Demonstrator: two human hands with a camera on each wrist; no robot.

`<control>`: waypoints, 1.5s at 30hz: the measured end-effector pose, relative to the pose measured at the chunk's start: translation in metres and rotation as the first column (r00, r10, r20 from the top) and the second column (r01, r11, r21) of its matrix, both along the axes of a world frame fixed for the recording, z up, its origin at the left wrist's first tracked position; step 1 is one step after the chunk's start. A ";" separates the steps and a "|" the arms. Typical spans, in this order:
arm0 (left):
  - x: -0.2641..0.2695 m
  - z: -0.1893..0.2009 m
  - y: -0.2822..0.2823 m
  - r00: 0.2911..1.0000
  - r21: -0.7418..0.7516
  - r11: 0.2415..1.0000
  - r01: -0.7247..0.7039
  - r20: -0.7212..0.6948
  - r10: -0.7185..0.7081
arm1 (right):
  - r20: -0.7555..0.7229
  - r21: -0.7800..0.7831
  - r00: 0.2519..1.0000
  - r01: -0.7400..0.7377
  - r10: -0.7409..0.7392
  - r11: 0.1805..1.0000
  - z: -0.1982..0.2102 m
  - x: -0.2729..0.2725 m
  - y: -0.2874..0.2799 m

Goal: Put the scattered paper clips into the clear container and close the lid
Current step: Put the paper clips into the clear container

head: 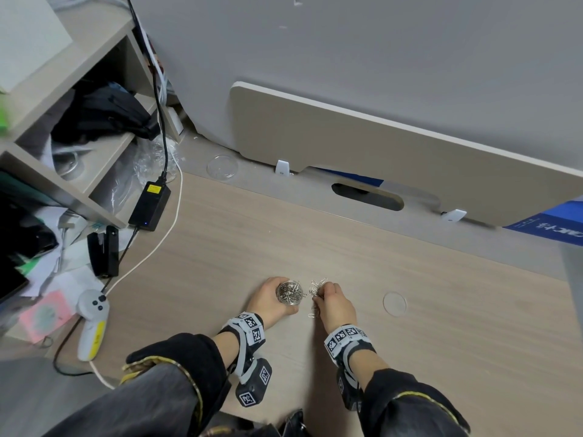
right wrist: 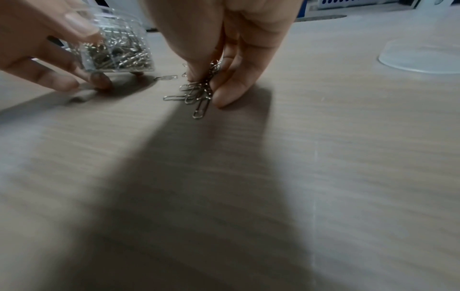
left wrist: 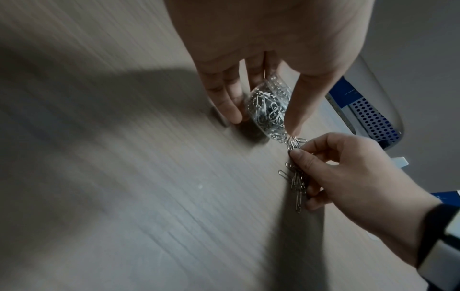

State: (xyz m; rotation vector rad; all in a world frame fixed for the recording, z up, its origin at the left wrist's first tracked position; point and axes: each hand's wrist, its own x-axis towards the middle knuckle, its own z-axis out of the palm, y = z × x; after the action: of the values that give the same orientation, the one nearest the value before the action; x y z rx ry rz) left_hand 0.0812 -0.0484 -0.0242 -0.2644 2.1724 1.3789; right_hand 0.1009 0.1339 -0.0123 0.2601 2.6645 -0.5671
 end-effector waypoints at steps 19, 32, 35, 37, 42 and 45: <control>0.003 0.004 0.009 0.998 0.001 0.998 0.067 -0.003 -0.067 | 0.026 -0.473 0.964 0.246 -0.266 0.846 0.028 -0.016 0.021; 0.005 0.030 0.032 0.971 0.001 0.973 0.230 -0.068 -0.230 | -0.062 -0.173 0.949 -0.315 0.309 0.933 0.074 -0.032 0.008; 0.004 0.024 0.023 0.983 0.003 0.986 0.170 -0.066 -0.169 | -0.136 -0.143 0.979 -0.173 0.154 0.974 0.066 -0.026 0.026; 0.003 0.021 0.016 0.988 -0.030 0.989 0.142 -0.063 -0.144 | -0.038 0.009 0.981 -0.190 0.190 0.982 0.058 -0.020 0.035; 0.003 0.013 0.003 0.993 -0.056 0.994 0.099 -0.054 -0.102 | 0.198 0.108 0.951 -0.262 0.237 0.959 0.036 0.000 0.028; 0.005 0.009 -0.001 0.995 -0.050 0.995 0.084 -0.047 -0.087 | 0.168 0.129 0.971 -0.194 0.171 0.973 0.023 0.005 0.019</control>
State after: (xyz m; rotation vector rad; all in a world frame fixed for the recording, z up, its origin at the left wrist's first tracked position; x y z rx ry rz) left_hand 0.0860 -0.0497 -0.0152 -0.1547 2.2323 1.3001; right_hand 0.1057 0.1525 0.0103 0.0923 2.5450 -0.2842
